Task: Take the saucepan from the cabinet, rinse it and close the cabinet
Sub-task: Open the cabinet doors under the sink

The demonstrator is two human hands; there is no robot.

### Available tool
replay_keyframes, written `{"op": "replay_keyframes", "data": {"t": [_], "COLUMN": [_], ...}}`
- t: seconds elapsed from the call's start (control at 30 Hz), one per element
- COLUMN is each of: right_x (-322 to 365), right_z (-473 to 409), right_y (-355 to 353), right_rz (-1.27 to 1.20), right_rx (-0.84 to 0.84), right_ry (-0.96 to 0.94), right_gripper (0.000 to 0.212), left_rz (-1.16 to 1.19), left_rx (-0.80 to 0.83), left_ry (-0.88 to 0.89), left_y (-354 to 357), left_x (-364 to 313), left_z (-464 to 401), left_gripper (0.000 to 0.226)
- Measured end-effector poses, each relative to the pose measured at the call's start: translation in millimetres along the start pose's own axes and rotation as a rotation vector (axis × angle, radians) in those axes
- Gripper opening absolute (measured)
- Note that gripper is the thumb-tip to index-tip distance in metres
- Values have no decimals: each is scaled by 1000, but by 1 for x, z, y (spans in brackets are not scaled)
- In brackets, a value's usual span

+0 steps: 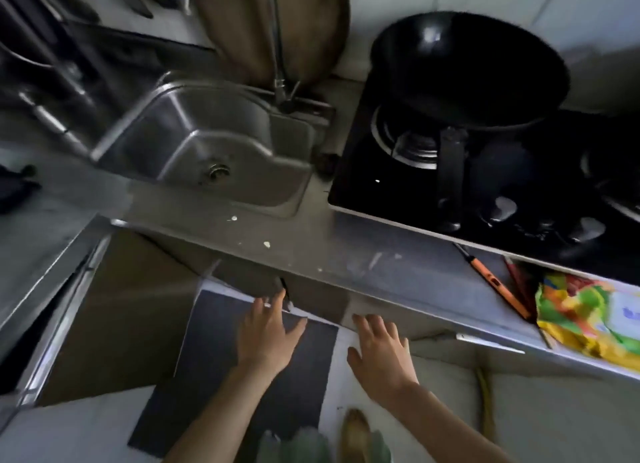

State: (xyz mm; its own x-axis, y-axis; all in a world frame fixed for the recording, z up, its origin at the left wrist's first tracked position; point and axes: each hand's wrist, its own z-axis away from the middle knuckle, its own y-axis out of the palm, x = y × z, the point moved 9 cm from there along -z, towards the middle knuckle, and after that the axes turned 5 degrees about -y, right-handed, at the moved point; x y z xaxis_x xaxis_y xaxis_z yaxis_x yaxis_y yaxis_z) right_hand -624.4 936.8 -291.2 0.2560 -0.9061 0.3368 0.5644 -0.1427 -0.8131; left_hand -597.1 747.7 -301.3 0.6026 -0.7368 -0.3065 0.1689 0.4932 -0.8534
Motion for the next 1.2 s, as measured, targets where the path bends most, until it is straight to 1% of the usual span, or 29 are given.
{"op": "replay_keyframes", "data": {"t": [0.1, 0.2, 0.27, 0.33, 0.4, 0.47, 0.53, 0.6, 0.63, 0.73, 0.8, 0.87, 0.93, 1.0, 1.1, 1.17, 1.2], "right_x": [9, 16, 21, 27, 33, 36, 37, 40, 40, 41, 44, 47, 48, 49, 52, 56, 58], "right_z": [-35, -69, -90, -108, -120, -128, -130, -133, -136, -144, -150, -156, -160, -161, -158, -157, -156], "right_y": [16, 39, 56, 72, 85, 94, 100, 101, 101, 100, 101, 103, 105, 110, 118, 122, 124], "right_rz": [45, 41, 34, 28, 16, -9, -37, -62, -82, -138, -165, -177, -169, -142, -101, -68, -49], "right_rx": [43, 64, 68, 73, 73, 73, 74, 62, 52, 27, 4, -19, -32, -25, -7, 8, 15], "right_ry": [-67, -88, -100, -117, -131, -128, -115, -116, -110, -96, -102, -120, -122, -120, -122, -123, -126], "right_gripper": [53, 54, 50, 46, 43, 42, 44, 45, 46, 46, 46, 46, 47, 49, 51, 53, 53], "left_rz": [169, 375, 628, 930, 1212, 1407, 1492, 1585, 1622, 1680, 1751, 1873, 1939, 1958, 1934, 1849, 1776], "left_rx": [-32, -37, -55, -81, -88, -92, -85, -69, -57, -41, -37, 8, 72, 90, 59, 37, 11], "left_ry": [-134, -255, -351, -423, -435, -411, -405, -435, -447, -414, -429, -443, -424, -403, -400, -413, -425], "left_y": [5, 22, 35, 47, 55, 60, 63, 69, 73, 77, 82, 87, 90, 90, 91, 91, 89], "left_x": [25, 51, 72, 87, 91, 88, 84, 81, 81, 77, 77, 75, 72, 75, 92, 106, 113], "left_z": [-29, -60, -81, -100, -114, -122, -126, -128, -129, -133, -138, -142, -143, -137, -124, -116, -112], "left_gripper": [72, 69, 62, 49, 32, 22, 18, 15, 17, 32, 30, 29, 29, 26, 18, 5, 4]}}
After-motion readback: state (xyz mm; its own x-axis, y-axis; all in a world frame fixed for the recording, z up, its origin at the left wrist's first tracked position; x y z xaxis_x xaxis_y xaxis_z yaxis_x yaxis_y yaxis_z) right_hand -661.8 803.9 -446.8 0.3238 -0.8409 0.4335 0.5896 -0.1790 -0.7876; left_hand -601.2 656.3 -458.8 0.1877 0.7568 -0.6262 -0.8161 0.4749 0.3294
